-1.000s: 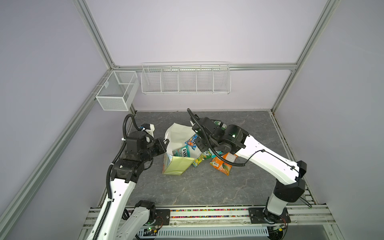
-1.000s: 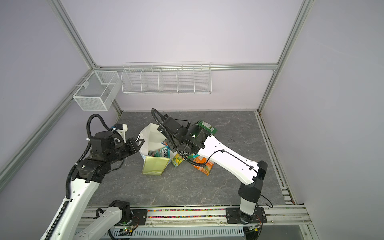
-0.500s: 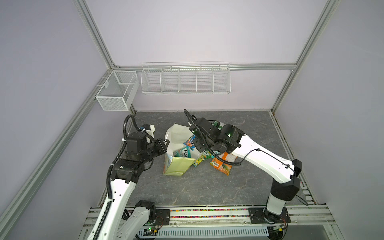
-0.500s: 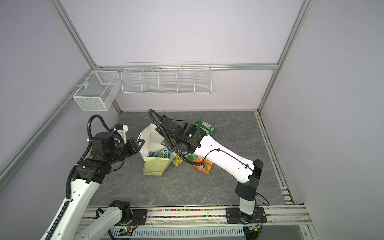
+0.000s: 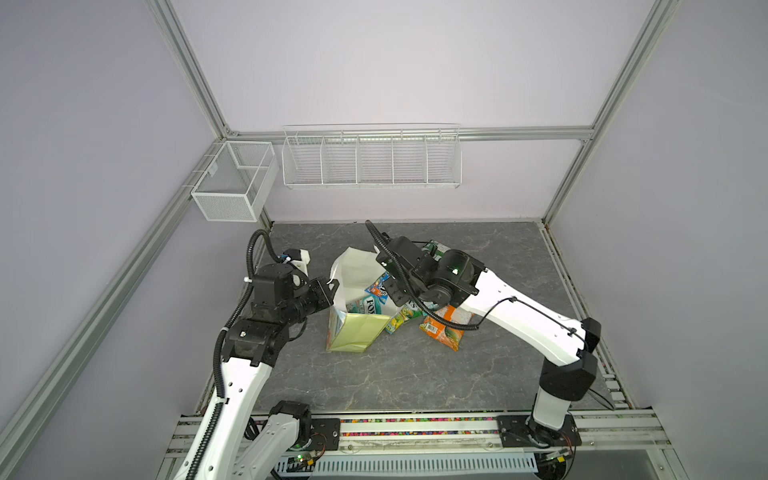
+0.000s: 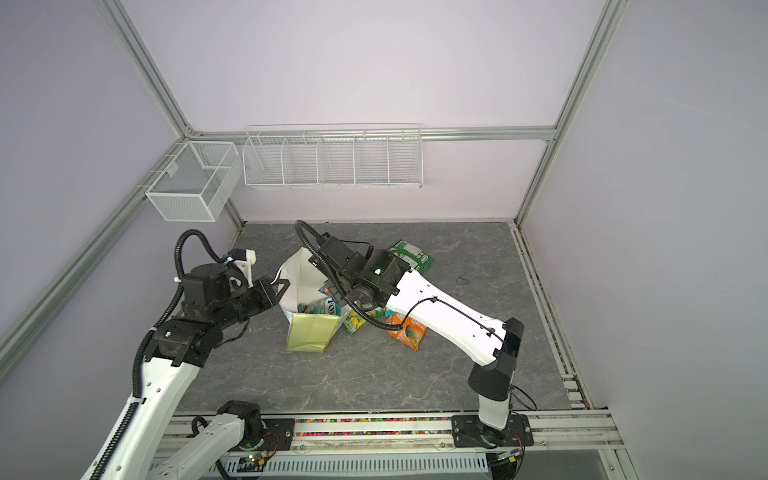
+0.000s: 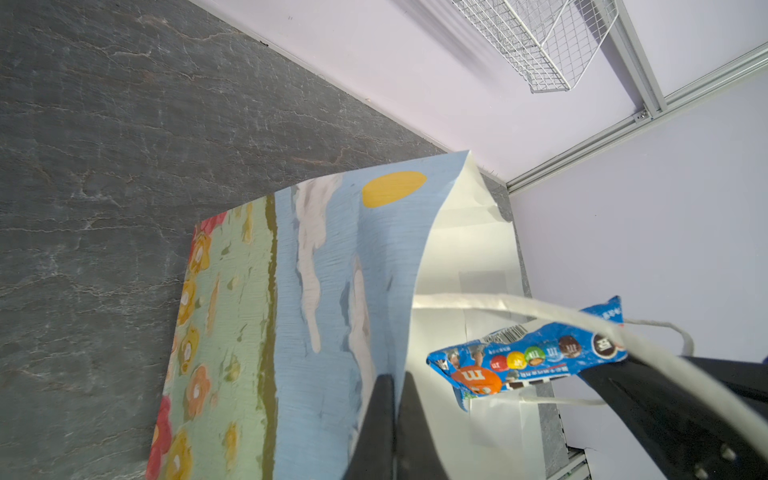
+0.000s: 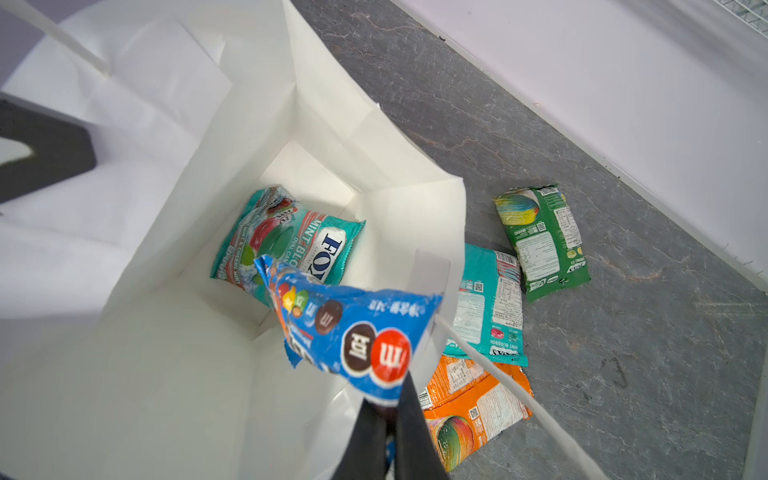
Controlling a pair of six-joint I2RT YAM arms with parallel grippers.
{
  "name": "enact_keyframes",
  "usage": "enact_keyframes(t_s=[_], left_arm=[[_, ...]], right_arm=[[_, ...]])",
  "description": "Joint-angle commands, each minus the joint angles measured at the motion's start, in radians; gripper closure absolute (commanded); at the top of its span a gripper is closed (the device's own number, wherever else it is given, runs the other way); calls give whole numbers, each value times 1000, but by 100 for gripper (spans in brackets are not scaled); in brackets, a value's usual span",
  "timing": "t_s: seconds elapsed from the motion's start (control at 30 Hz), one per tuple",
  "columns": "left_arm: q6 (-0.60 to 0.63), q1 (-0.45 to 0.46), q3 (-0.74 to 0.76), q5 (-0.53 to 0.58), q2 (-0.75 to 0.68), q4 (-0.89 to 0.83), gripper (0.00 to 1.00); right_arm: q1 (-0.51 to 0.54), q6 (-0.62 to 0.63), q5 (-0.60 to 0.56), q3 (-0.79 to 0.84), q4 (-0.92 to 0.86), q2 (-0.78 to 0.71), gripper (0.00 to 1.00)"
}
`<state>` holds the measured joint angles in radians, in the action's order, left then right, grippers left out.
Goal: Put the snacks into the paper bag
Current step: 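Carry the M&M's bag with the right gripper over the paper bag's opening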
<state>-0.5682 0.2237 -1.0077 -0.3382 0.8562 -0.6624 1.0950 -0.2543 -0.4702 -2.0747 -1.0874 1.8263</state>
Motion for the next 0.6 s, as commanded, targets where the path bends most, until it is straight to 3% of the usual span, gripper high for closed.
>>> enact_keyframes(t_s=[0.0, 0.57], left_arm=[[-7, 3, 6, -15, -16, 50, 100], [-7, 3, 2, -14, -18, 47, 100]], right_arm=[[12, -11, 12, -18, -3, 17, 93], [16, -20, 50, -10, 9, 19, 90]])
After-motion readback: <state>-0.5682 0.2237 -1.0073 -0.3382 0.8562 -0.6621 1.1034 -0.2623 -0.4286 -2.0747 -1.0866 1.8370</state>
